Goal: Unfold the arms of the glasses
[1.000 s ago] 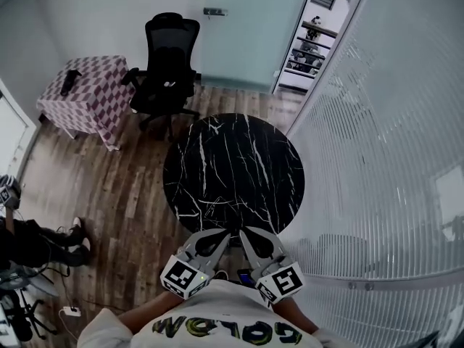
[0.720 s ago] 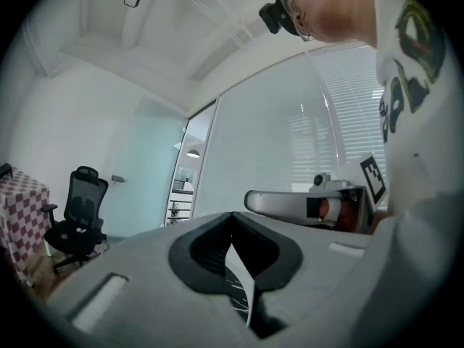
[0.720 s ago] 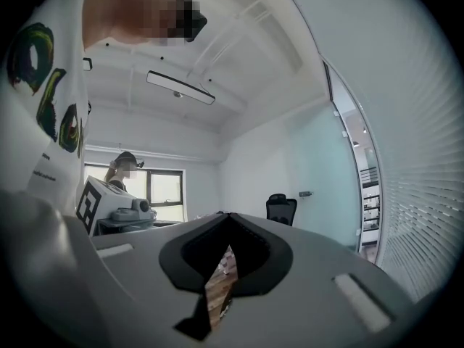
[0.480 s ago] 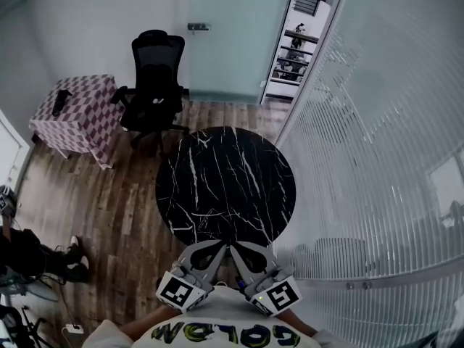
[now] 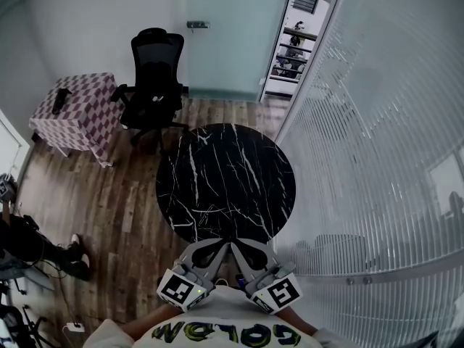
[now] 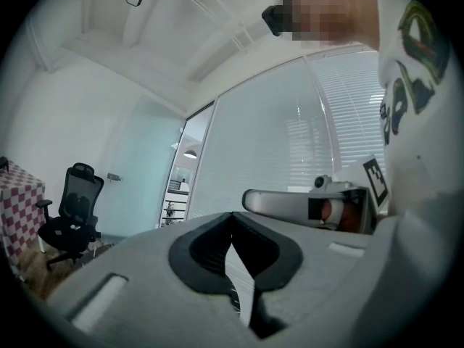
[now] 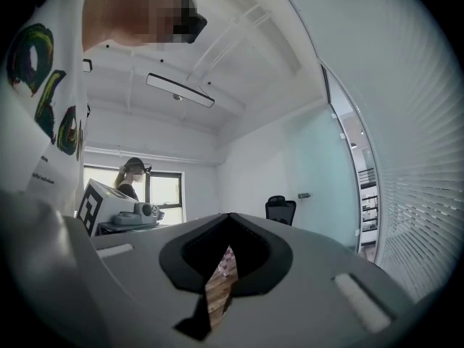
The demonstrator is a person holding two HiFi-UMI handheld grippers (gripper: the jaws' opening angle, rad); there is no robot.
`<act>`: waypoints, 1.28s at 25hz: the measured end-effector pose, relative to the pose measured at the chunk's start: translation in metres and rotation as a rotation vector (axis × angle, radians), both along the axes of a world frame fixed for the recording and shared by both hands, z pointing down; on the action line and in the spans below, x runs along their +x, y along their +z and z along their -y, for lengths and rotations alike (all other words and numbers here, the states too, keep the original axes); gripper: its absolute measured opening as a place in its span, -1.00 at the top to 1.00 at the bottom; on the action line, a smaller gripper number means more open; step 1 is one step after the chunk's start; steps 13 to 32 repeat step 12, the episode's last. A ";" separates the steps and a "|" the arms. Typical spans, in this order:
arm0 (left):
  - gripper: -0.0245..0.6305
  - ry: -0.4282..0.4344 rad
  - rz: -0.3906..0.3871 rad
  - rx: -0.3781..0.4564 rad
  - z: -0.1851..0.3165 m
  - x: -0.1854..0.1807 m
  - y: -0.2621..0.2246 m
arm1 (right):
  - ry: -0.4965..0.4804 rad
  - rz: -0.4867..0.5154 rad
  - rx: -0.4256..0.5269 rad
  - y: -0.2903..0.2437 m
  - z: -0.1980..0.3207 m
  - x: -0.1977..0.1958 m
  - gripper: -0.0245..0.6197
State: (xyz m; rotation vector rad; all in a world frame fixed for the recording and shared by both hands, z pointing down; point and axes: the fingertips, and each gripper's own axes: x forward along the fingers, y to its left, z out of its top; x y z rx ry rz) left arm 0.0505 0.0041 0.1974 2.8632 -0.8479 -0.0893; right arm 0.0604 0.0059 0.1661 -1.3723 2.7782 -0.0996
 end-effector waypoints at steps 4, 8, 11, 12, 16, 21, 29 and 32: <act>0.91 -0.014 -0.005 -0.004 -0.005 -0.005 -0.002 | 0.002 0.003 0.001 0.000 -0.005 -0.001 0.92; 0.91 -0.023 -0.009 -0.006 -0.012 -0.008 -0.001 | 0.001 0.001 0.003 0.002 -0.011 -0.002 0.92; 0.91 -0.023 -0.012 -0.007 -0.017 -0.010 -0.002 | 0.000 -0.003 -0.003 0.002 -0.017 -0.005 0.92; 0.91 -0.023 -0.012 -0.007 -0.019 -0.011 -0.002 | 0.000 -0.004 -0.004 0.002 -0.019 -0.006 0.92; 0.91 -0.023 -0.012 -0.007 -0.019 -0.011 -0.002 | 0.000 -0.004 -0.004 0.002 -0.019 -0.006 0.92; 0.91 -0.023 -0.012 -0.007 -0.019 -0.011 -0.002 | 0.000 -0.004 -0.004 0.002 -0.019 -0.006 0.92; 0.91 -0.023 -0.012 -0.007 -0.019 -0.011 -0.002 | 0.000 -0.004 -0.004 0.002 -0.019 -0.006 0.92; 0.91 -0.023 -0.012 -0.007 -0.019 -0.011 -0.002 | 0.000 -0.004 -0.004 0.002 -0.019 -0.006 0.92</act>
